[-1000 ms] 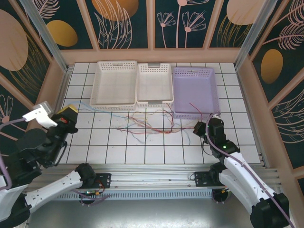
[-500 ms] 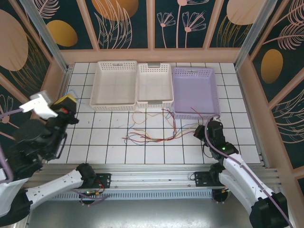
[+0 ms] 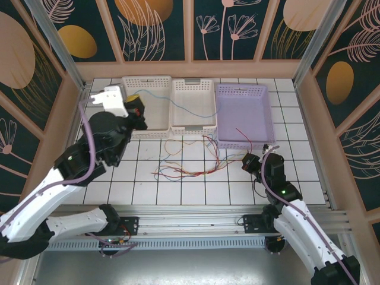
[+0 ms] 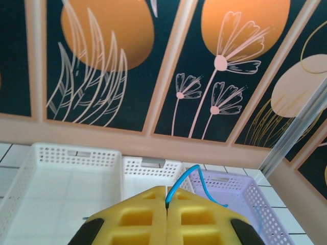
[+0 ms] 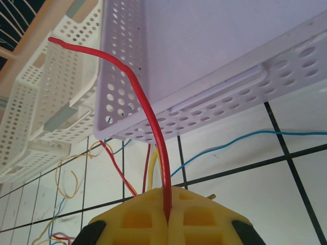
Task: Untangle the cables
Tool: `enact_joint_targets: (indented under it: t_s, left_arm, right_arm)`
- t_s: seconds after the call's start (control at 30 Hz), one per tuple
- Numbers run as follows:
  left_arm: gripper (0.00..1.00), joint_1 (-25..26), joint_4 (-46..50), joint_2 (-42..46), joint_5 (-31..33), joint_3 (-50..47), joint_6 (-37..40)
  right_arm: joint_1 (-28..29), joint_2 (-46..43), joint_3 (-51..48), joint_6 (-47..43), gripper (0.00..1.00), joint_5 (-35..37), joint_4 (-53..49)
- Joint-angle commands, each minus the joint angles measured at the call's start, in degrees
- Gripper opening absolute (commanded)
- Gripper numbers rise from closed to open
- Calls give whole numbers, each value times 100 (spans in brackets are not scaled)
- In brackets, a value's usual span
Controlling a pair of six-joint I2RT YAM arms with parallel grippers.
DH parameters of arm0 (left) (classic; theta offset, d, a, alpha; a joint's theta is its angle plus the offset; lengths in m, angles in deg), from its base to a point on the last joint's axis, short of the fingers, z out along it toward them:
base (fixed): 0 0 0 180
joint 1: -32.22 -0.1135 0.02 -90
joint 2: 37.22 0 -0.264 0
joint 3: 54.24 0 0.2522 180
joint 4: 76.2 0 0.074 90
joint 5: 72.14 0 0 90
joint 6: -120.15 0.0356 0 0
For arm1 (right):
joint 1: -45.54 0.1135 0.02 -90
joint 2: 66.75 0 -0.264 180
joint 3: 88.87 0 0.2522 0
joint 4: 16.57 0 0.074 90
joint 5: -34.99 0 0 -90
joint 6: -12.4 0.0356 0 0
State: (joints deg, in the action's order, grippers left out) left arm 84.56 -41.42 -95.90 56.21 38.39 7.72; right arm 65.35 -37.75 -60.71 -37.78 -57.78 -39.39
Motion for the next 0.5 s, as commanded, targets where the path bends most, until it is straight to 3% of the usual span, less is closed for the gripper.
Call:
enact_joint_targets:
  t_s: [0.0, 0.2, 0.47]
  left_arm:
    - [0, -116, -779, -464, -314, 368, 417]
    - [0, -778, -1091, -1609, -1268, 1053, 336]
    - [0, -1099, -1306, -2790, -1586, 1898, 584]
  right_arm:
    - [-3, -61, -21, 88, 0, -195, 41]
    - [26, -89, -17, 77, 0, -313, 78]
    - [66, -90, -34, 96, 0, -371, 156]
